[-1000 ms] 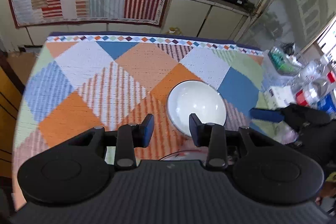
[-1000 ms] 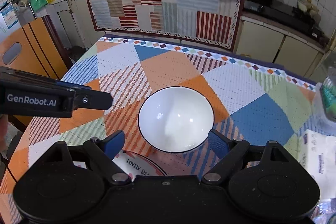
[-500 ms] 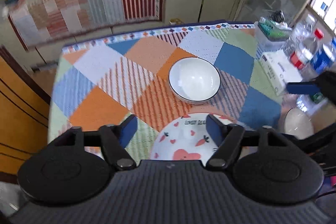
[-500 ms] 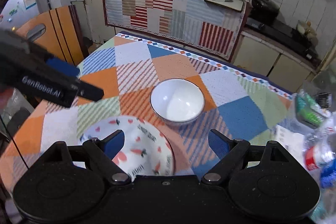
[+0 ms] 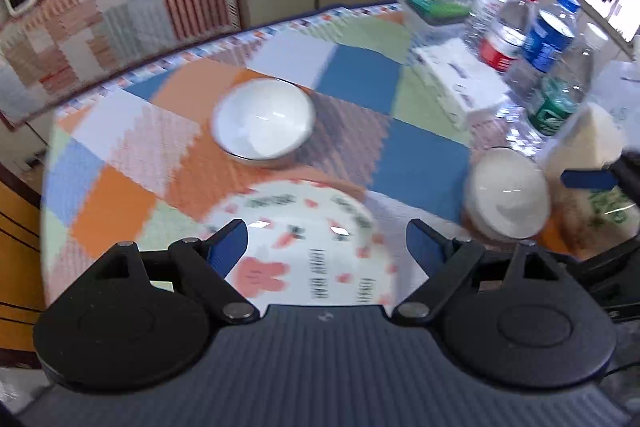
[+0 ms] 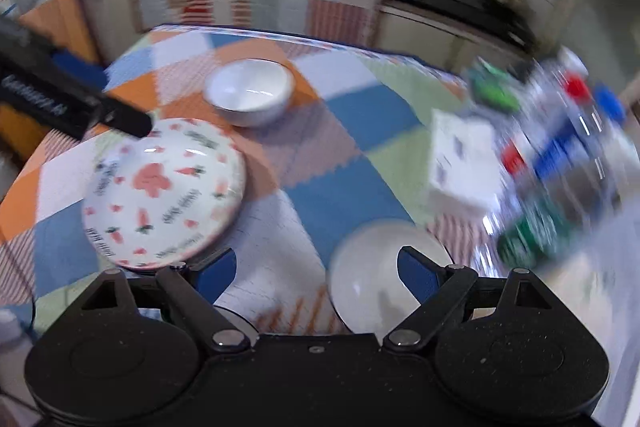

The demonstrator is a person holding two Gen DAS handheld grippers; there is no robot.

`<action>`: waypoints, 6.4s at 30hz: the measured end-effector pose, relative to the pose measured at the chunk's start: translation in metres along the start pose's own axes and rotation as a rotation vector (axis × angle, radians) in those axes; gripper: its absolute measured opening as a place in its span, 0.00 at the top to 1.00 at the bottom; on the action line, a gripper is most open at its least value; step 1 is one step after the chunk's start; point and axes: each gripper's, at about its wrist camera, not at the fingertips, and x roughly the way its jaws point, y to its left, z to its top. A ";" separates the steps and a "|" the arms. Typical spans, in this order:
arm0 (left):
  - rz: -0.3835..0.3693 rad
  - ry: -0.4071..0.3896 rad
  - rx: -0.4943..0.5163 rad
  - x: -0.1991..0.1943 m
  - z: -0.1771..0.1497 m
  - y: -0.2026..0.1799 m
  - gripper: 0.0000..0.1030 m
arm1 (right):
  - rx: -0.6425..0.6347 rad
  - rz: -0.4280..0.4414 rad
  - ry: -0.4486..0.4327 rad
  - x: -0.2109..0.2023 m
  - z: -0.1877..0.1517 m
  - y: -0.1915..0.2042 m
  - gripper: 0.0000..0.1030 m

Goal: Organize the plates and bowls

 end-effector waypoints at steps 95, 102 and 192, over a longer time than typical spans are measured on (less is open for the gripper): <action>-0.276 0.086 -0.093 0.107 0.015 -0.056 0.92 | -0.090 -0.026 -0.010 0.067 -0.021 -0.006 0.00; -0.259 0.013 -0.107 0.054 0.022 -0.030 0.92 | -0.152 -0.021 -0.065 0.033 0.007 0.016 0.00; -0.005 0.038 0.035 -0.046 -0.033 0.034 0.14 | -0.035 0.140 -0.090 -0.048 0.025 0.045 0.02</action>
